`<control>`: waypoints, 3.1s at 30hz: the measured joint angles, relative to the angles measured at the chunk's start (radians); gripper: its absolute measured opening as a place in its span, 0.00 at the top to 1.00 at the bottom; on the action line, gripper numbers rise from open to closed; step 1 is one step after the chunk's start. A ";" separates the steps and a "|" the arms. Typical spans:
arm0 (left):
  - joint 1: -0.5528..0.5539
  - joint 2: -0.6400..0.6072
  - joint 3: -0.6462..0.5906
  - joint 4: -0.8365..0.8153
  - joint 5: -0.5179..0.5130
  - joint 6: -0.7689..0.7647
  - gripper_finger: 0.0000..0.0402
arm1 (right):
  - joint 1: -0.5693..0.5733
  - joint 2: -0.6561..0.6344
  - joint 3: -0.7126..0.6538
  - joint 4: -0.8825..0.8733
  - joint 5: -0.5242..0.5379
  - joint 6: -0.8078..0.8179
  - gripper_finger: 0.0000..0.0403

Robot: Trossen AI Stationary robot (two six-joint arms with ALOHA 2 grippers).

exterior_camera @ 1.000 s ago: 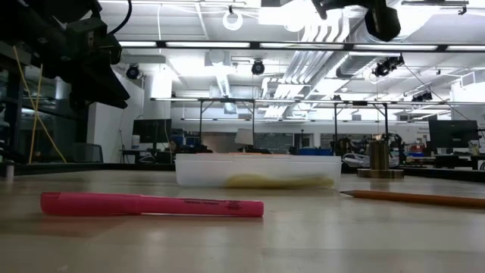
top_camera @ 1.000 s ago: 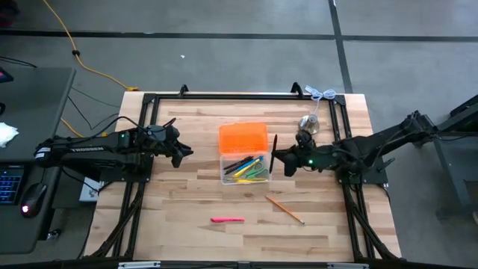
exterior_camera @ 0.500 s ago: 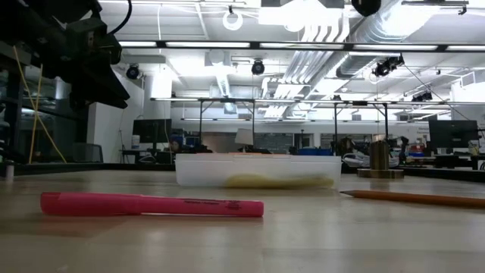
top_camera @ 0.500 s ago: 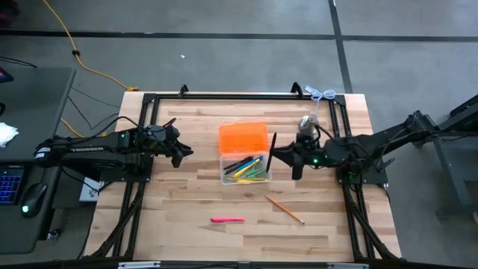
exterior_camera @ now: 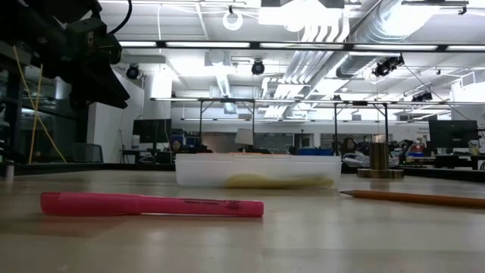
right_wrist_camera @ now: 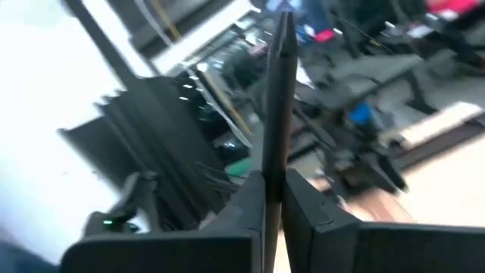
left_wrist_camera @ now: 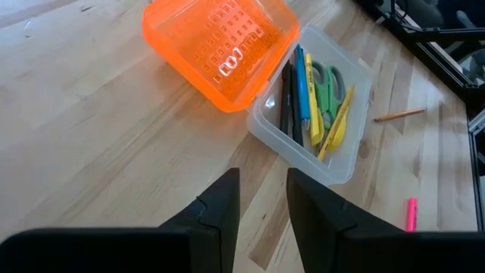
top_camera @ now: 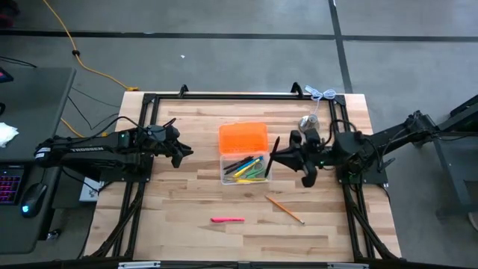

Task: Pick & place school supplies into a supply box
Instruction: Put the black pen into the orange supply box

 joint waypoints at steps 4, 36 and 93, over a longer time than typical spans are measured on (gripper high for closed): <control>0.000 0.000 0.000 0.000 0.000 0.000 0.65 | 0.000 0.000 0.000 0.099 -0.083 -0.079 0.98; 0.000 0.000 0.000 0.000 -0.001 -0.001 0.65 | 0.001 0.000 0.000 0.425 -0.575 -0.492 0.98; 0.000 0.000 0.000 0.001 0.001 -0.056 0.65 | 0.001 0.043 0.000 -0.230 0.244 0.401 0.98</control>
